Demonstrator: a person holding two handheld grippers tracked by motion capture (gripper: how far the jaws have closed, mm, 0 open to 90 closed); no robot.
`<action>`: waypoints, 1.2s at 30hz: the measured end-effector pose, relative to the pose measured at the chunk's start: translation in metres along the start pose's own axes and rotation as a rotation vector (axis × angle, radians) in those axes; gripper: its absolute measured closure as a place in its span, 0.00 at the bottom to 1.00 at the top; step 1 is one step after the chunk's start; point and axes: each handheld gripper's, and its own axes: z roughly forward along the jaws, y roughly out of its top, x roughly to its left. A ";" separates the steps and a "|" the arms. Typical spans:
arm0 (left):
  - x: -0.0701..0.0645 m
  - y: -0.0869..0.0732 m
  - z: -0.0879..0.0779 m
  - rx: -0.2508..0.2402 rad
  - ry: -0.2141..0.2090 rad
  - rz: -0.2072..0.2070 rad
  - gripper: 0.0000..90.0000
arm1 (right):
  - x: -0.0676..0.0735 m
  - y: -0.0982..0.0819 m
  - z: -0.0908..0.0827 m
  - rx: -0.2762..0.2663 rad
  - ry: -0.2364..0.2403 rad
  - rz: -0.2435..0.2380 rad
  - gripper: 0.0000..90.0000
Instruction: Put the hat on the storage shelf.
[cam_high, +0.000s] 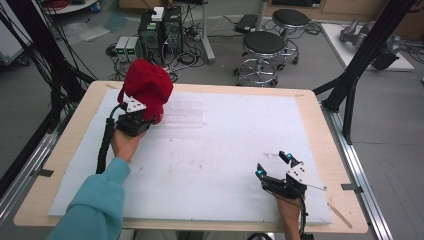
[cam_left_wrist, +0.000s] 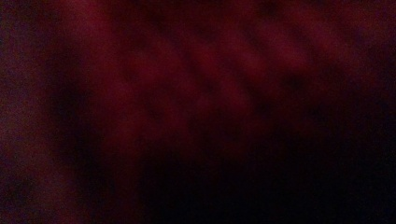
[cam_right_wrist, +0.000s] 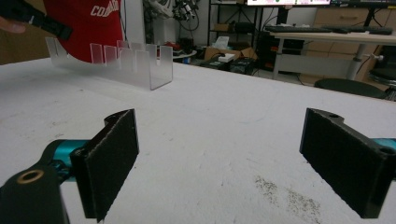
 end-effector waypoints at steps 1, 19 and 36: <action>0.000 -0.002 0.000 -0.001 -0.001 0.001 0.94 | 0.000 0.000 0.000 0.000 0.002 0.002 0.12; 0.000 -0.005 -0.003 -0.002 -0.031 -0.060 0.67 | -0.002 -0.001 -0.001 -0.014 -0.010 0.018 0.12; 0.002 -0.020 -0.010 -0.006 -0.062 -0.065 0.14 | -0.002 -0.001 -0.001 -0.017 -0.003 0.019 0.12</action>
